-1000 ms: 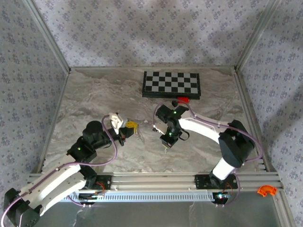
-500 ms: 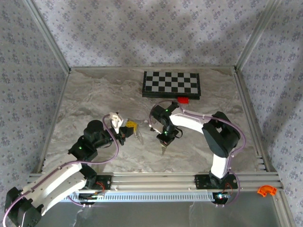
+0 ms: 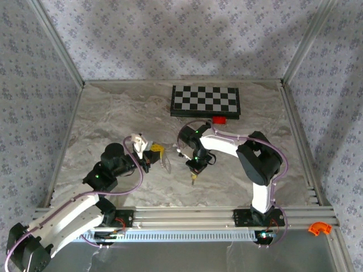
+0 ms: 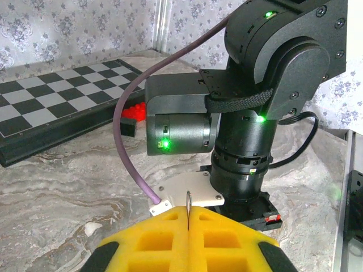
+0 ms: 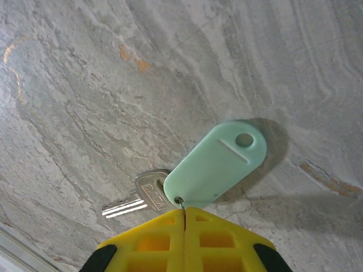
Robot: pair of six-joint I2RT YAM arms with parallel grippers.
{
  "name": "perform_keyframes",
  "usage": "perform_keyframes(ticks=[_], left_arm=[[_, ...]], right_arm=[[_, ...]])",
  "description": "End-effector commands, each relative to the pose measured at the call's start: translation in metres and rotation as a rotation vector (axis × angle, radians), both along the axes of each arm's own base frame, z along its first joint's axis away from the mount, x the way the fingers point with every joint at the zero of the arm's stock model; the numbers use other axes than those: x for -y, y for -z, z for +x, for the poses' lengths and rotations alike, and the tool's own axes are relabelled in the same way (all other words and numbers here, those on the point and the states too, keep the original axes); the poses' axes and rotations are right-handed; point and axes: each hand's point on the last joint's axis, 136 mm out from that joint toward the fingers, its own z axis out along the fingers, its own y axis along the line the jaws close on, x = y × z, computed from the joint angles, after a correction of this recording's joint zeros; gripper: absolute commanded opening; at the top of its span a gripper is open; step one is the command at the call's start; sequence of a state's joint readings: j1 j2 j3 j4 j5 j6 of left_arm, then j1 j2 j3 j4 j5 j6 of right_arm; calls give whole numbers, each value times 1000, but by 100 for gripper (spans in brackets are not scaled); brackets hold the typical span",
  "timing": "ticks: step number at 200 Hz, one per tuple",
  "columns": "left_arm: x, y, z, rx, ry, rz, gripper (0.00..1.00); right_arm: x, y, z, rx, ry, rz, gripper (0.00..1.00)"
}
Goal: Put the keys on the keyring
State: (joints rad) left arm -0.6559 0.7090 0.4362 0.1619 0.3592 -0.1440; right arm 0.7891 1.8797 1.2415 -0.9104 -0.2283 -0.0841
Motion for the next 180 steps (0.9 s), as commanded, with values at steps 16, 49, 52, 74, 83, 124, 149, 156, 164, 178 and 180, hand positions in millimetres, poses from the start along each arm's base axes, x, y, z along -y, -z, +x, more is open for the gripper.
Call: perform_keyframes(ticks=[16, 49, 52, 74, 83, 124, 149, 156, 164, 178, 180], left_arm=[[3, -18, -2, 39, 26, -57, 0], [3, -17, -3, 34, 31, -60, 0], [3, -17, -3, 36, 32, -61, 0], [4, -19, -3, 40, 35, -65, 0], [4, -18, -3, 38, 38, -65, 0], [7, -20, -5, 39, 58, -75, 0], [7, -23, -7, 46, 66, -85, 0], [7, -24, -8, 44, 70, -87, 0], [7, -25, -9, 46, 73, -91, 0], [7, -26, -9, 48, 74, -93, 0], [7, -25, -9, 47, 75, -92, 0]], right_arm=[[-7, -7, 3, -13, 87, 64, 16], [-5, -15, 4, -16, 212, 156, 25], [-5, -16, 5, -14, 226, 166, 26], [-3, -23, 12, 6, 328, 248, 30], [-3, -25, 13, 8, 364, 289, 30], [3, -23, 13, 22, 385, 390, 33], [0, -25, 16, 49, 382, 479, 37], [-1, -25, 16, 57, 381, 497, 39], [-1, -24, 16, 59, 379, 506, 39], [1, -19, 13, 55, 378, 506, 39], [1, -18, 13, 54, 378, 504, 39]])
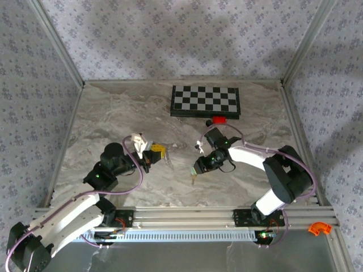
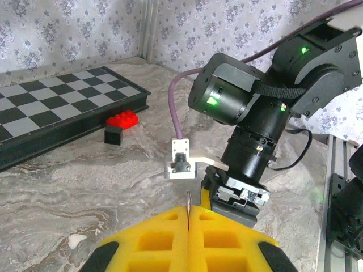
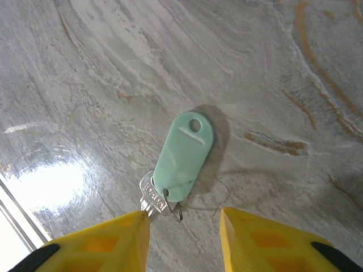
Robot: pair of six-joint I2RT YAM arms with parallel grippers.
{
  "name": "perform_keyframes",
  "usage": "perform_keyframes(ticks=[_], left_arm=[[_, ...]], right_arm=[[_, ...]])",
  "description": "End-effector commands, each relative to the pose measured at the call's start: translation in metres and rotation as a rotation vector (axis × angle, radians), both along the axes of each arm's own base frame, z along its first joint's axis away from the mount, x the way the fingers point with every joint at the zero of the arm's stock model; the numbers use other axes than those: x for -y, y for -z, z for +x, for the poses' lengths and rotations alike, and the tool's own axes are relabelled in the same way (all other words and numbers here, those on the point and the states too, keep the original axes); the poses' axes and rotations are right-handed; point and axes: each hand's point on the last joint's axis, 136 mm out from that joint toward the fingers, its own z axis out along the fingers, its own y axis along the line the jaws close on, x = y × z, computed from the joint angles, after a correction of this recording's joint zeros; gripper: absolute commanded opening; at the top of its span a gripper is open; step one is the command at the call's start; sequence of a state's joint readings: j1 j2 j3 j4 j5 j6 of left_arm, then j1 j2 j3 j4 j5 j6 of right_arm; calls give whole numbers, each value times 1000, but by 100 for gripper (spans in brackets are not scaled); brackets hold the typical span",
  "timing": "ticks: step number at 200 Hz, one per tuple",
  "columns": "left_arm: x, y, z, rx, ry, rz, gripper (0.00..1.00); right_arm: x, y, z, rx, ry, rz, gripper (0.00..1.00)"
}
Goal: Put the keys on the keyring
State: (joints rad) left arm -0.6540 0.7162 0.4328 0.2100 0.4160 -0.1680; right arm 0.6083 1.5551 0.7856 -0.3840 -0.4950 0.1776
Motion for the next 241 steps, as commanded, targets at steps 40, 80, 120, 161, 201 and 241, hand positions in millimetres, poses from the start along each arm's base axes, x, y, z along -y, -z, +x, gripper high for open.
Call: perform_keyframes(ticks=[40, 80, 120, 161, 201, 241], left_arm=[[3, -19, -3, 44, 32, -56, 0], [2, -21, -4, 48, 31, -59, 0], [1, -23, -5, 53, 30, -61, 0], [0, -23, -5, 55, 28, -60, 0], [0, -23, -4, 54, 26, -61, 0], [0, -23, -4, 56, 26, -62, 0]], right_arm=[[-9, -2, -3, 18, -19, 93, 35], [-11, 2, -4, 4, -32, 83, 33], [-12, 5, -7, 2, -54, 58, 30], [-14, 8, -8, 4, -67, 39, 28], [-14, 8, -8, 5, -68, 34, 21], [-14, 9, -9, 0, -75, 33, 19]])
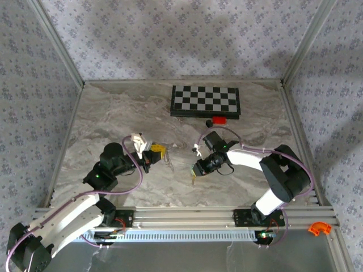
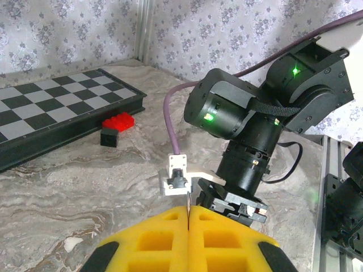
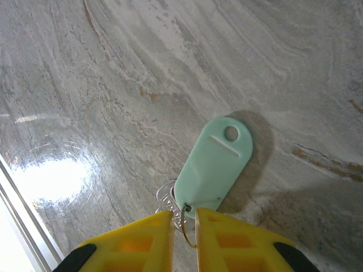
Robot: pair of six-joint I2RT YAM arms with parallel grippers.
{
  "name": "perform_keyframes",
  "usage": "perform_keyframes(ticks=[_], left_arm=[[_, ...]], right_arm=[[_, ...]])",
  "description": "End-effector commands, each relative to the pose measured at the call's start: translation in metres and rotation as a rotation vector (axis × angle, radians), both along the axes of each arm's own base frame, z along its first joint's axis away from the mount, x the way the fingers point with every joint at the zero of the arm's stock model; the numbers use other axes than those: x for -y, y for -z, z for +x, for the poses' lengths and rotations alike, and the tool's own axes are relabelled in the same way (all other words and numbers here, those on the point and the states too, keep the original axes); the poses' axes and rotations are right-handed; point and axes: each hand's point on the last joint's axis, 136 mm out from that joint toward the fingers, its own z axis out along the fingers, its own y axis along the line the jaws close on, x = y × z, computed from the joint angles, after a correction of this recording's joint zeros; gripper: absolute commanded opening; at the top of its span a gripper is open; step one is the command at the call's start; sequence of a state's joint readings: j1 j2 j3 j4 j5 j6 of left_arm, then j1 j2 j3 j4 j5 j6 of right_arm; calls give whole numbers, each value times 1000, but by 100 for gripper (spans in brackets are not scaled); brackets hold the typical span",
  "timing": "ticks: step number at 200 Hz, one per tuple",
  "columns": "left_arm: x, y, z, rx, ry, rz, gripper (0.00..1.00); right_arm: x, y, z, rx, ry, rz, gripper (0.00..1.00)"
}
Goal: Put the keys on the keyring
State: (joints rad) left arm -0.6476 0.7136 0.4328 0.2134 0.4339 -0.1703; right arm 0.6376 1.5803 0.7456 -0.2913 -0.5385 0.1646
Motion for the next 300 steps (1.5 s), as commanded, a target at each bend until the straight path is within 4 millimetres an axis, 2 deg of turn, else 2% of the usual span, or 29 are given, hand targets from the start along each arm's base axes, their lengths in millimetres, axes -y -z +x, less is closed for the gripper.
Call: perform_keyframes(ticks=[1, 55, 133, 160, 177, 210, 237, 275, 300], left_arm=[[0, -21, -3, 53, 15, -56, 0], [-1, -23, -4, 55, 12, -61, 0], [-2, -24, -5, 58, 14, -64, 0], [-2, -25, -5, 61, 16, -66, 0], [-1, -26, -6, 61, 25, -68, 0], [3, -27, -8, 59, 54, -71, 0], [8, -33, -14, 64, 100, -82, 0], [19, -41, -31, 76, 205, -102, 0], [27, -46, -42, 82, 269, -105, 0]], right_arm=[[-2, 1, 0, -5, -19, -17, 19], [-2, 2, 0, 3, -23, -28, 19], [-2, 0, -1, 16, -24, -24, 6], [-5, -10, -2, 68, -57, -2, 1], [-10, -28, -3, 160, -103, 38, 0], [-20, -76, -8, 349, -193, 160, 0], [-29, -123, -11, 473, -234, 298, 0], [-41, -200, -25, 621, -355, 433, 0], [-45, -238, -28, 690, -395, 494, 0]])
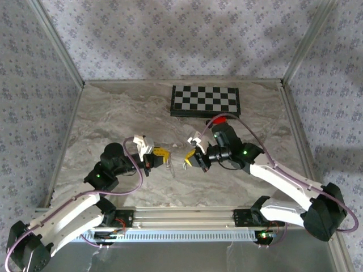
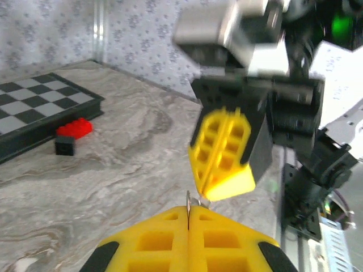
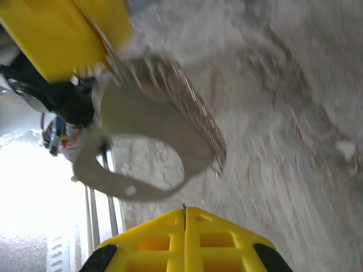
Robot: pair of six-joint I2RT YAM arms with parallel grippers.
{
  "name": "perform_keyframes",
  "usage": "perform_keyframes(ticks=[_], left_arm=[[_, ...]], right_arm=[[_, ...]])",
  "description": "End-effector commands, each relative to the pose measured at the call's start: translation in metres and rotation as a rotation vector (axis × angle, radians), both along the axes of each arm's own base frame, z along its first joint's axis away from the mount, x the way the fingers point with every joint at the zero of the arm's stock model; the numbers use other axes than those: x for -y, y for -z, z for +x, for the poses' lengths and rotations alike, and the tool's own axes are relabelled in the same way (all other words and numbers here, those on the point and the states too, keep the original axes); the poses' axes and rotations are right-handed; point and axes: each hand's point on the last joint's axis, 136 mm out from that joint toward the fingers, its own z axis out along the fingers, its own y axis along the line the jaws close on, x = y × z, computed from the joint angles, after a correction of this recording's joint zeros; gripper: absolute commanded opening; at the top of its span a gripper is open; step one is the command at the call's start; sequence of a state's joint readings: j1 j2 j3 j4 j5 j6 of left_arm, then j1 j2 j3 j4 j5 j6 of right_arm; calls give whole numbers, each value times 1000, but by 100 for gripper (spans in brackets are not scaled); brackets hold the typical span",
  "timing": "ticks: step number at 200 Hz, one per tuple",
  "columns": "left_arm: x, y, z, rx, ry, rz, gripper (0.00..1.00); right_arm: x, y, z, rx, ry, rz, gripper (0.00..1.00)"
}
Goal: Put the keys on the keyring
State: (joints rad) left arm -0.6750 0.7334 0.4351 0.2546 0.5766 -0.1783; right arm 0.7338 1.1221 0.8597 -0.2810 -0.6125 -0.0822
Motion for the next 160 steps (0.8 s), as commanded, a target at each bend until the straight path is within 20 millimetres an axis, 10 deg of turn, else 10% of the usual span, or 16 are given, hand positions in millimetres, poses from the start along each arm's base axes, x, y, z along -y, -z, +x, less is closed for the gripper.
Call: perform_keyframes(ticks=[1, 160], left_arm=[[10, -40, -16, 79, 102, -79, 0], [16, -53, -25, 106, 148, -78, 0]], right_arm=[[-5, -48, -12, 100, -96, 82, 0], [-11, -75, -20, 292, -110, 11, 0]])
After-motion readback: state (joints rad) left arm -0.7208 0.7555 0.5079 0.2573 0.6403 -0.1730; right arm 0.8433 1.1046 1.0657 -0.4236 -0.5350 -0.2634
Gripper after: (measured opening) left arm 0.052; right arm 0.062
